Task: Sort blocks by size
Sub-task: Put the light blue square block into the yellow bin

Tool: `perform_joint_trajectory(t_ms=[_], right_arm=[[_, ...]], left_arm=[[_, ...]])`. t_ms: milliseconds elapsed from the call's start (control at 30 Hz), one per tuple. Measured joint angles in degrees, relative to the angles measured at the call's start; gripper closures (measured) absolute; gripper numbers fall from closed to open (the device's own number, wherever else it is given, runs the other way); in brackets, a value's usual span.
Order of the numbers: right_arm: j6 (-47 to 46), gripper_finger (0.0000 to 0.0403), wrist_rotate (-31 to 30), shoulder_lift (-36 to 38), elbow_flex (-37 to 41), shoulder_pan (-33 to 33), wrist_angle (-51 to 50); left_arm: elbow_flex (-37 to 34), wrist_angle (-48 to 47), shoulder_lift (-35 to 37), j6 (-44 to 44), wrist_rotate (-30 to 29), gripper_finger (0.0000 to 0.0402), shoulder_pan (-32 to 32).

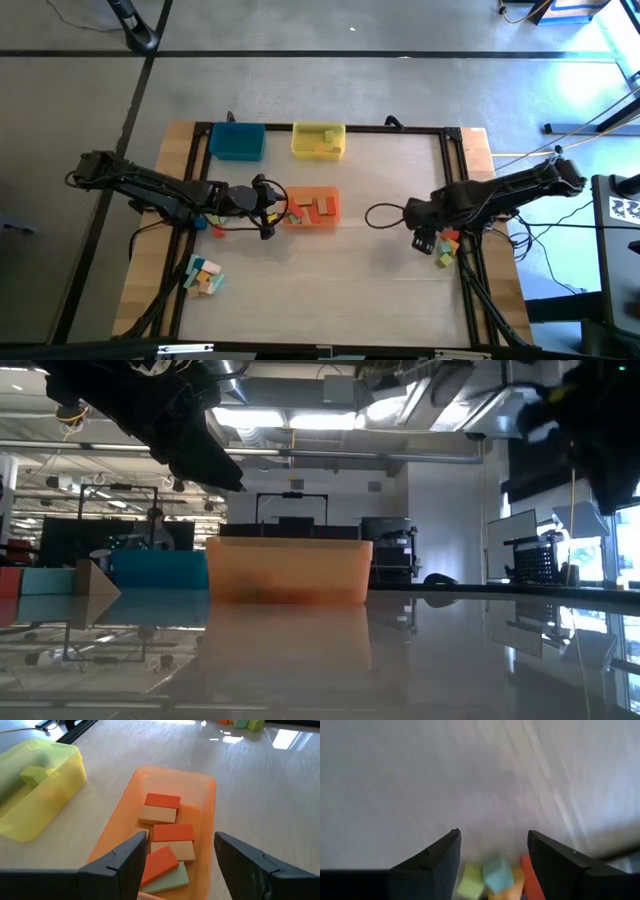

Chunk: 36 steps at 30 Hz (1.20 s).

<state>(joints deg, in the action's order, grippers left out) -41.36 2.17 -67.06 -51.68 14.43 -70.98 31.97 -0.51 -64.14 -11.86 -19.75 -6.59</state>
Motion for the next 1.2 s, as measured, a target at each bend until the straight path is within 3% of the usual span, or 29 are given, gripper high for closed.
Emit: perform_joint_trajectory(t_ms=[233, 433, 633, 833, 1200], right_arm=[[-7.4, 0.0231, 7.8, -7.4, 0.0, 3.2, -5.8], [-8.4, 0.0288, 12.0, -13.5, 0.4, 3.7, -8.3], [-7.9, 0.0342, 19.5, -16.5, 6.8, 3.6, -6.4], [-8.2, 0.037, 17.6, -16.5, 10.7, 3.6, -1.4], [-11.0, 0.0372, 16.6, -16.3, 11.0, 3.6, 5.3]], left_arm=[[0.0, -0.1, 0.0, -0.1, 0.0, 0.0183, 0.0], [0.0, -0.1, 0.0, 0.2, 0.0, 0.0183, 0.0], [0.0, -0.1, 0.0, 0.1, 0.0, 0.0183, 0.0], [0.0, -0.1, 0.0, 0.3, 0.0, 0.0183, 0.0], [0.0, 0.1, 0.0, 0.3, 0.0, 0.0183, 0.0]])
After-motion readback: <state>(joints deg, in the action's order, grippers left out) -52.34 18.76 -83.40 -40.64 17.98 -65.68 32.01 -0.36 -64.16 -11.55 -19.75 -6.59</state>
